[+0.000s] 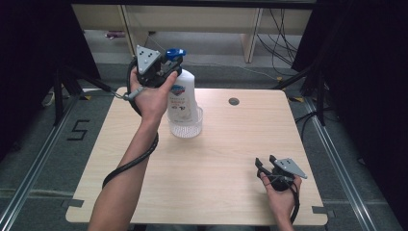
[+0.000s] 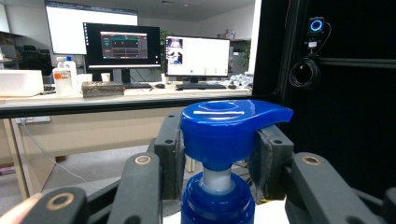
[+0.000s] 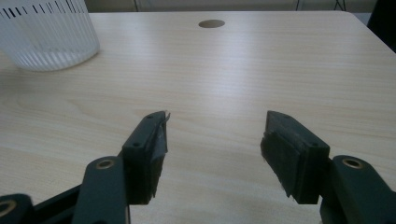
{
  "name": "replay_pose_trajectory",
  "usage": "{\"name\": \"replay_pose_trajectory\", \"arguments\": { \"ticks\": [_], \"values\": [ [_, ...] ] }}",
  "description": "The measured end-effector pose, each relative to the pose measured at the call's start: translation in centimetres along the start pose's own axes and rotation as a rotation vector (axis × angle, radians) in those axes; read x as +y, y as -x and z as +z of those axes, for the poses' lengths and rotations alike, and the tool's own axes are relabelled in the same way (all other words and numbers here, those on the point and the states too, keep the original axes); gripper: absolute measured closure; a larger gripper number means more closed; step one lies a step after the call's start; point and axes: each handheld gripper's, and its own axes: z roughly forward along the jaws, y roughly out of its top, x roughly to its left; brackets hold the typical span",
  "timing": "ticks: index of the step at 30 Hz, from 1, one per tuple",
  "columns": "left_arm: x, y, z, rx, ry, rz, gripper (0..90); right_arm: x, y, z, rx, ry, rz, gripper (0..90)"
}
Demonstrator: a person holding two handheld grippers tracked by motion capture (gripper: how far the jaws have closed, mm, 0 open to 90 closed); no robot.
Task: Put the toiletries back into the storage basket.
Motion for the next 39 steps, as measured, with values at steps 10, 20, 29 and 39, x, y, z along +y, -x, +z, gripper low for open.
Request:
{"name": "replay_pose_trajectory", "arguments": {
  "ticks": [10, 20, 29, 39],
  "values": [
    [0.0, -0.4, 0.7, 0.013, -0.005, 0.009, 59.8, 0.0, 0.2, 0.2, 0.009, 0.025, -0.035, 40.5],
    [0.1, -0.5, 1.4, 0.020, -0.012, 0.014, 59.8, 0.0, 0.2, 0.2, 0.013, 0.028, -0.028, 40.5],
    [-0.3, -0.7, 1.9, 0.026, -0.030, -0.010, 59.8, 0.0, 0.0, 0.0, 0.010, 0.010, 0.005, 40.6],
    [-0.7, -0.8, 2.5, 0.021, -0.040, -0.004, 59.8, 0.0, 0.0, 0.0, 0.010, 0.012, -0.001, 40.5]
  ]
}}
